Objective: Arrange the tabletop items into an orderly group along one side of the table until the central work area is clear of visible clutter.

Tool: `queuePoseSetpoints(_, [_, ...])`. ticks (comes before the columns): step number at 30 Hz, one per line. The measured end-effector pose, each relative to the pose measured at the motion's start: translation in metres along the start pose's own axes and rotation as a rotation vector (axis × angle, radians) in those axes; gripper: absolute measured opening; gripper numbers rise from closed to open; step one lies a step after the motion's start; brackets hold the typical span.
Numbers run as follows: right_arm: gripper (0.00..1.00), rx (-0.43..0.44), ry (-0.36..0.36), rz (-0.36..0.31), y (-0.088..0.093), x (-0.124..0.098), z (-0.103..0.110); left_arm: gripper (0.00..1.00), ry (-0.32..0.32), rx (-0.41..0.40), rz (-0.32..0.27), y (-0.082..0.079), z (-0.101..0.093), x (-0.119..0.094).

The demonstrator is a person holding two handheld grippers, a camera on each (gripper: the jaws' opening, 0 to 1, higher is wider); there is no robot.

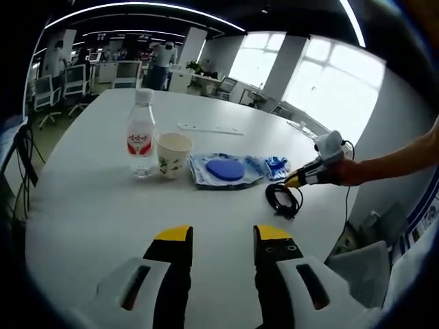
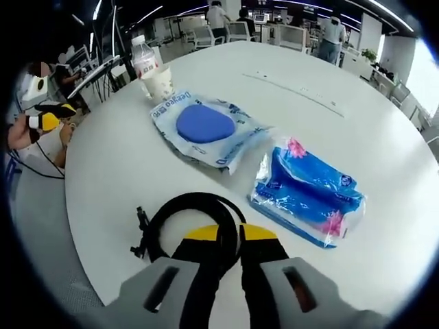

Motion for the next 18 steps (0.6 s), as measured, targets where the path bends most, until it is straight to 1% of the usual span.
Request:
queuePoseSetpoints(4, [0.11,0.029,0.004,-0.036,-0.001,-0.010,-0.002,0.34,-0.001,0.010,-0.004,-0.002,0.001,-0.004])
queuePoseSetpoints(5, [0.11,0.033,0.007,-0.044,-0.002,-0.016,0.000,0.34,-0.001,0.011,-0.005,-0.002,0.001,-0.005])
queuePoseSetpoints(11, [0.18,0.073,0.012,-0.093,0.000,-0.040,0.002,0.37,-0.003,0.028,-0.003,-0.001,0.001,-0.013])
queuePoseSetpoints(16, [0.25,0.106,0.016,-0.142,0.008,-0.059,0.002,0.39,-0.004,0.037,-0.009,-0.001,0.002,-0.021])
queuePoseSetpoints(18, [0.28,0.116,0.017,-0.151,0.011,-0.067,0.003,0.40,-0.007,0.047,-0.009,-0.001,0.002,-0.024])
Point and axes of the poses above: the point that each gripper's makers call its tool centre point, and the gripper's own axes: x roughly forward along the fingers, z roughly to its left, y roughly out of its underside, the point moved 9 cm from there along -x, roughly backward along the fingers, and after that the axes turned 14 degrees about y, right-handed, at the moved point
